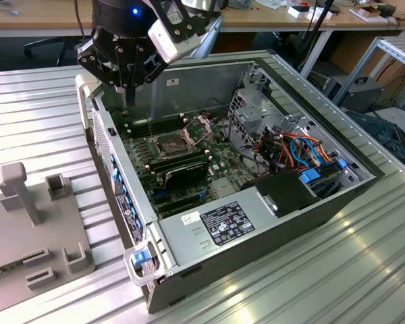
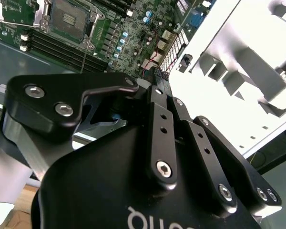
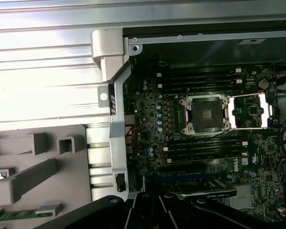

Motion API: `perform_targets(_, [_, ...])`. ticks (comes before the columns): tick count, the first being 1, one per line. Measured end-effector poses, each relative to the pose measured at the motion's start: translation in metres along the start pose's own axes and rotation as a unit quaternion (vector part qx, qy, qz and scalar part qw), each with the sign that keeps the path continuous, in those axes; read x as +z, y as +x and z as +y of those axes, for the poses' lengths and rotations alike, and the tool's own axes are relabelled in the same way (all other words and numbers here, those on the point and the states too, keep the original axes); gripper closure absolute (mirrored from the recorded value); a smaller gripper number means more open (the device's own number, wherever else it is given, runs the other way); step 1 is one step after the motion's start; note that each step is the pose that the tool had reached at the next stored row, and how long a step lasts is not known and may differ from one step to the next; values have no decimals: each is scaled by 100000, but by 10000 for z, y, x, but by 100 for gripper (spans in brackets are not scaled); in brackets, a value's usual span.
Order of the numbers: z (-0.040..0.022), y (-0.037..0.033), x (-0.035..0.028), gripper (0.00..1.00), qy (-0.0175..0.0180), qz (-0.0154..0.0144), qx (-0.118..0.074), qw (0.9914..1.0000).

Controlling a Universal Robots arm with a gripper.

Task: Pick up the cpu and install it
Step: 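Reach for the cpu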

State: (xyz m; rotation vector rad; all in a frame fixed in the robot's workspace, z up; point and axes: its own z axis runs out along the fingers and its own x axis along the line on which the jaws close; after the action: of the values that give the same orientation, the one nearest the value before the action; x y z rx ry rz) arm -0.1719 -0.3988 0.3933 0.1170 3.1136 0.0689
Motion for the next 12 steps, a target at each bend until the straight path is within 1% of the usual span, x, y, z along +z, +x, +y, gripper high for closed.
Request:
perform_targets(7, [-3,33,-1,89,2,5,-15,100000])
perform_targets(12, [-3,34,-1,89,-1,4,-13,100000])
